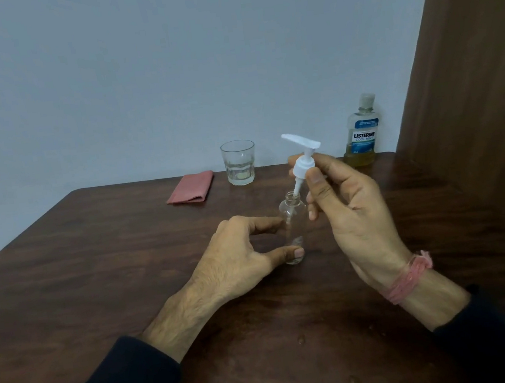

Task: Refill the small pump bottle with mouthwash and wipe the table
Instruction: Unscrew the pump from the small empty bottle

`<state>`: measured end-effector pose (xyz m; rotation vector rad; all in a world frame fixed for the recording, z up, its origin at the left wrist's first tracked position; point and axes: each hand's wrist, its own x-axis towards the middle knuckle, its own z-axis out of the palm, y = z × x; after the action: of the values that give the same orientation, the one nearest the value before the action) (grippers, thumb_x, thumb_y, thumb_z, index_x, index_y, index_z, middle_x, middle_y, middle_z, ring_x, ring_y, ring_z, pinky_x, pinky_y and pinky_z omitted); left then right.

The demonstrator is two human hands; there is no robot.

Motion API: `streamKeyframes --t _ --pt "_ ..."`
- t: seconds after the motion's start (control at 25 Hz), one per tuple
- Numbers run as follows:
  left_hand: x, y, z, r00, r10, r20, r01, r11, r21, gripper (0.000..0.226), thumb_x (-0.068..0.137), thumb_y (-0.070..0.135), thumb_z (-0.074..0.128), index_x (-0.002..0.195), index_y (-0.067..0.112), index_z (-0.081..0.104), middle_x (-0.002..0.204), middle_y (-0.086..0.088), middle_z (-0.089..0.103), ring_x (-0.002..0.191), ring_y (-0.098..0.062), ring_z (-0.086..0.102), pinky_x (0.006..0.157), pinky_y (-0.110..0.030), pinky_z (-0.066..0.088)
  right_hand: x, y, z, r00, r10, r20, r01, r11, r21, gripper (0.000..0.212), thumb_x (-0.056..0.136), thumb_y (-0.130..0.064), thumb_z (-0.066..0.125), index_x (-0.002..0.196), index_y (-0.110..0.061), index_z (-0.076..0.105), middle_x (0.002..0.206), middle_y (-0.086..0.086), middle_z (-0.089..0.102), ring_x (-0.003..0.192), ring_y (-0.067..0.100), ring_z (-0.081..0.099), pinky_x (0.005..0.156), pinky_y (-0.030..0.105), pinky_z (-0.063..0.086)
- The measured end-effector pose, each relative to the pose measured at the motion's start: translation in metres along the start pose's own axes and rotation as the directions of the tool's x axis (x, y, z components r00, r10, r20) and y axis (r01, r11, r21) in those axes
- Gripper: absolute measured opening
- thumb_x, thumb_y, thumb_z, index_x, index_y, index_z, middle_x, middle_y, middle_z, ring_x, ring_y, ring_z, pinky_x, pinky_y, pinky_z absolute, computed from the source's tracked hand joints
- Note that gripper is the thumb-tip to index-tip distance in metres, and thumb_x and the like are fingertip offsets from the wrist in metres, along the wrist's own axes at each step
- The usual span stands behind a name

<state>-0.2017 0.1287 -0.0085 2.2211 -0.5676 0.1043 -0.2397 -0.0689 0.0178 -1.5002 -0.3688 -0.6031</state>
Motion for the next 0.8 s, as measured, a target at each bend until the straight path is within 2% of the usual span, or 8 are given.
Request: streamKeyframes --t 0.08,0.16,0.24,0.32,0.44,0.56,0.72,0.8 --pt "0.000 0.000 -0.001 1.000 -0.008 0.010 0.008 1.000 -0.002 0.055 0.082 0.065 0.095 0.130 0.040 0.085 0.135 0.029 0.080 0.134 0.010 0.069 0.124 -0.039 0.055 0.003 -0.012 -0.002 1.000 0.003 -0.018 0.001 0.980 0.197 0.038 0.099 -0.036 0.066 0.133 -0.020 0.073 0.116 0.002 0.075 0.079 0.009 0.055 0.067 0.029 0.053" --pt "0.000 -0.001 -0.001 1.000 -0.018 0.007 0.018 1.000 0.015 0.048 0.083 0.066 0.095 0.122 0.040 0.087 0.127 0.034 0.080 0.128 0.011 0.071 0.117 -0.044 0.059 0.008 -0.021 -0.008 0.999 0.021 -0.035 -0.008 0.939 0.344 0.038 0.097 -0.035 0.068 0.131 -0.019 0.073 0.120 0.000 0.075 0.083 0.007 0.057 0.069 0.026 0.055" --pt "0.000 -0.003 0.000 1.000 -0.020 0.000 0.020 1.000 0.023 0.047 0.082 0.067 0.095 0.119 0.039 0.087 0.123 0.037 0.080 0.128 0.013 0.070 0.118 -0.044 0.059 0.013 -0.025 -0.018 0.996 0.059 -0.073 -0.024 0.911 0.411 0.035 0.098 -0.032 0.068 0.129 -0.018 0.074 0.117 -0.002 0.075 0.084 0.006 0.059 0.069 0.024 0.054" --pt "0.001 -0.004 0.001 1.000 -0.015 -0.015 0.015 1.000 0.025 0.047 0.082 0.067 0.095 0.119 0.039 0.087 0.125 0.032 0.082 0.130 0.012 0.070 0.122 -0.041 0.057 0.017 -0.024 -0.029 0.985 0.122 -0.120 -0.059 0.901 0.430 0.035 0.096 -0.030 0.070 0.128 -0.015 0.074 0.113 -0.002 0.075 0.085 0.007 0.060 0.068 0.023 0.054" --pt "0.002 -0.006 0.000 0.998 -0.016 -0.059 0.018 0.999 0.037 0.044 0.083 0.065 0.095 0.118 0.040 0.086 0.121 0.032 0.082 0.123 0.011 0.073 0.117 -0.043 0.059 0.021 -0.014 -0.043 0.961 0.212 -0.178 -0.137 0.923 0.359 0.035 0.091 -0.030 0.078 0.121 -0.012 0.076 0.111 0.003 0.075 0.087 0.008 0.064 0.062 0.022 0.056" --pt "0.004 -0.009 -0.003 0.997 -0.032 -0.073 0.034 0.999 0.030 0.048 0.082 0.066 0.095 0.121 0.039 0.085 0.118 0.034 0.082 0.122 0.013 0.072 0.117 -0.041 0.058 0.022 -0.001 -0.050 0.925 0.323 -0.201 -0.290 0.941 0.178 0.040 0.084 -0.030 0.088 0.117 -0.009 0.079 0.113 0.009 0.080 0.092 0.014 0.073 0.059 0.024 0.060" --pt "0.005 -0.012 -0.003 0.997 -0.035 -0.065 0.037 0.999 0.027 0.054 0.082 0.067 0.095 0.126 0.039 0.084 0.116 0.035 0.081 0.122 0.015 0.071 0.119 -0.040 0.057 0.017 0.013 -0.053 0.876 0.466 -0.125 -0.468 0.884 0.016 0.035 0.082 -0.028 0.092 0.109 -0.009 0.080 0.101 0.011 0.084 0.080 0.015 0.078 0.064 0.027 0.064" --pt "0.006 -0.011 -0.003 0.998 -0.037 -0.057 0.039 0.999 0.026 0.055 0.082 0.066 0.095 0.128 0.039 0.083 0.117 0.034 0.081 0.125 0.016 0.069 0.121 -0.040 0.056 0.016 0.018 -0.053 0.846 0.528 -0.079 -0.532 0.845 -0.047 0.033 0.084 -0.031 0.091 0.107 -0.008 0.081 0.097 0.009 0.084 0.080 0.017 0.080 0.066 0.027 0.064"
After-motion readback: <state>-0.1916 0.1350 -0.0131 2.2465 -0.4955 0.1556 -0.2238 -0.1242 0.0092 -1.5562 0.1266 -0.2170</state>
